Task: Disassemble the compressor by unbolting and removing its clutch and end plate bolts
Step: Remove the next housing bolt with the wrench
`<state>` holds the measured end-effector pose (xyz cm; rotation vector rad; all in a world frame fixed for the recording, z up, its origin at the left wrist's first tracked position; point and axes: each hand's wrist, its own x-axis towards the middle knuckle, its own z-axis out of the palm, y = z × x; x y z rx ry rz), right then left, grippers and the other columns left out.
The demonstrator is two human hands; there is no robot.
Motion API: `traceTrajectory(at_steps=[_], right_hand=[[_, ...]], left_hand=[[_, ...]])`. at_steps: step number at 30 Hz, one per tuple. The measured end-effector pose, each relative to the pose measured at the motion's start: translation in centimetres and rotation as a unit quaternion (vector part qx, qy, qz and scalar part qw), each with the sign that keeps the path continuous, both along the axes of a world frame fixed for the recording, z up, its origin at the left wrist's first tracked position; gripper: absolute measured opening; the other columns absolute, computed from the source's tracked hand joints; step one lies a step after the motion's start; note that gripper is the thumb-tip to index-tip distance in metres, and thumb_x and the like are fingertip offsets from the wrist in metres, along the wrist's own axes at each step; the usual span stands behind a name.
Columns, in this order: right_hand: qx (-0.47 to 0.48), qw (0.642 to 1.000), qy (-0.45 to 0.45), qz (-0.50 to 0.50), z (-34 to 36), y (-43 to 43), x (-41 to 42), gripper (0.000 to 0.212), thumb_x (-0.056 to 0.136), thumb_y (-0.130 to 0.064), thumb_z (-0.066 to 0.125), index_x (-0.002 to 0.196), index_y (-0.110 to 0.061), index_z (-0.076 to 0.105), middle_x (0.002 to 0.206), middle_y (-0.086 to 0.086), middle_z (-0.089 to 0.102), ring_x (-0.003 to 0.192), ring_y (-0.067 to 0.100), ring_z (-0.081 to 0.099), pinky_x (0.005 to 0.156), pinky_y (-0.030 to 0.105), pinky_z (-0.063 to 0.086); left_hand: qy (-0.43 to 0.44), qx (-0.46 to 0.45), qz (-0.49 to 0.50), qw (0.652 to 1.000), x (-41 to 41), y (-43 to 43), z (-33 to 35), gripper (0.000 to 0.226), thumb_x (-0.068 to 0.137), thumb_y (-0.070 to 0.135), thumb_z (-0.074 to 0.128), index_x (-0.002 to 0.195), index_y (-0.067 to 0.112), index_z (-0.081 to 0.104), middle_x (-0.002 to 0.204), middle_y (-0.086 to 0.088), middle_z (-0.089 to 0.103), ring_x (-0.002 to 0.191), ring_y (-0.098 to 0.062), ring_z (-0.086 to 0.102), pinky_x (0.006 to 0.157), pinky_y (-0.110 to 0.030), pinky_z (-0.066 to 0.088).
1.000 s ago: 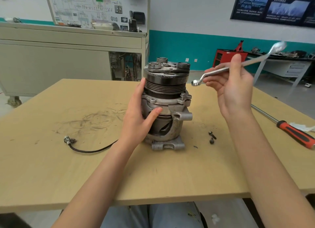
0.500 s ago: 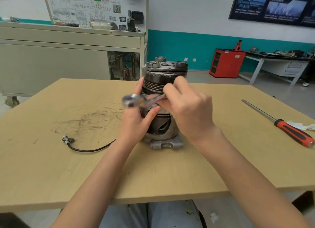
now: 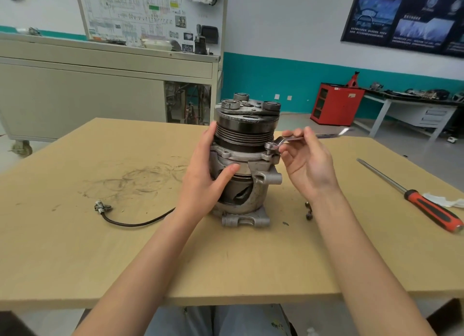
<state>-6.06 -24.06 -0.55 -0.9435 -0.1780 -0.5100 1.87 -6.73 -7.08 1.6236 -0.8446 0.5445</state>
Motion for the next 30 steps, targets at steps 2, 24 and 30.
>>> traceTrajectory(at_steps=[2,24,30], right_hand=[[0.031,0.997,0.033,0.057,0.3,-0.6,0.7,0.036,0.104,-0.024,0.029,0.079,-0.009,0.05,0.071,0.004,0.068,0.053,0.008,0.062,0.049,0.014,0.05],[-0.648,0.455,-0.198,-0.578,1.1,5.1,-2.6,0.026,0.089,-0.018,0.06,0.073,0.0,0.068,0.066,0.011,0.061,0.048,0.021,0.054,0.044,0.019,0.037],[-0.659,0.425,-0.168,-0.598,0.9,5.6,-2.8,0.025,0.088,-0.02,0.067,0.069,-0.003,0.064,0.064,0.009,0.057,0.046,0.018,0.048,0.043,0.019,0.03]], left_hand=[[0.003,-0.001,-0.002,1.0,-0.1,0.0,0.1,0.075,0.085,0.045,0.057,0.148,0.035,0.018,0.156,0.006,0.03,0.143,-0.007,0.027,0.116,-0.045,0.031],[-0.014,-0.004,-0.004,1.0,0.5,0.1,-0.2,0.075,0.085,0.048,0.058,0.144,0.057,0.013,0.154,0.007,0.034,0.14,-0.011,0.035,0.105,-0.053,0.042],[-0.002,-0.019,-0.037,0.999,0.5,0.0,-0.2,0.075,0.086,0.041,0.06,0.144,0.058,0.014,0.156,0.01,0.03,0.143,-0.013,0.031,0.112,-0.052,0.034]])
